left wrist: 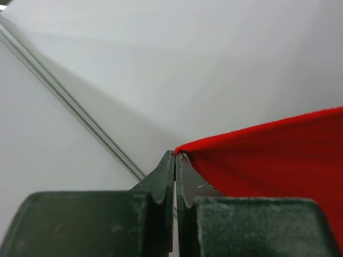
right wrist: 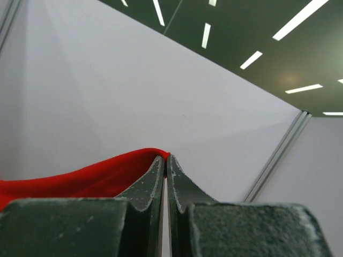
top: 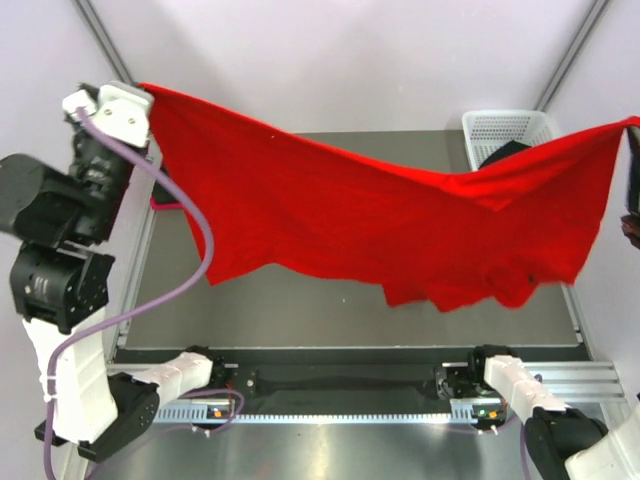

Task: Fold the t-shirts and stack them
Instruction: Flatten the tshirt out

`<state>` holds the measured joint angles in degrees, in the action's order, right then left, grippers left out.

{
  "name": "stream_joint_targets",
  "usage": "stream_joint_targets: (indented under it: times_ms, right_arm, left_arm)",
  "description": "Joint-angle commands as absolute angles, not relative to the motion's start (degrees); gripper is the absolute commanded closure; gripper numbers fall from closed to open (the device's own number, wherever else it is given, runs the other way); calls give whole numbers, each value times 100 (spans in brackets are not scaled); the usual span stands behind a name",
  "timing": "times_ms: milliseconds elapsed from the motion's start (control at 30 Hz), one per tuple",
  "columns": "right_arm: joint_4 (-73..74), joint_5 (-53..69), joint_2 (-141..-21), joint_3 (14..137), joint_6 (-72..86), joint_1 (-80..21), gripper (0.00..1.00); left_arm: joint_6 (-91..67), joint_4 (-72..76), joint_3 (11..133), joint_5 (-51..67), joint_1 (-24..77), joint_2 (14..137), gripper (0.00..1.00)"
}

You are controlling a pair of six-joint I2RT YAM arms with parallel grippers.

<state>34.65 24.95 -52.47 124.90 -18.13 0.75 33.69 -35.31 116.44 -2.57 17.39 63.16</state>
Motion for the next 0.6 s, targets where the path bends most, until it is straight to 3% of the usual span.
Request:
stream_joint_targets:
  times_ms: [0, 133, 367, 567]
  right_arm:
    - [3323, 2189, -5449, 12709, -1644, 44, 100]
    - [3130, 2162, -5502, 12394, -1819, 44, 100]
    - [2347, 2109, -5528, 10154, -2258, 44, 100]
    - [1759, 2258, -6273, 8580, -2838, 44, 100]
  left_arm:
    - [3146, -3525, 12137, -26, 1591, 6345, 100]
    - [3348, -3551, 11658, -193, 1582, 6364, 100]
    - [3735, -2822, 9459, -588, 1582, 6029, 100]
    - [4069, -2190, 7745, -651, 1530, 6626, 100]
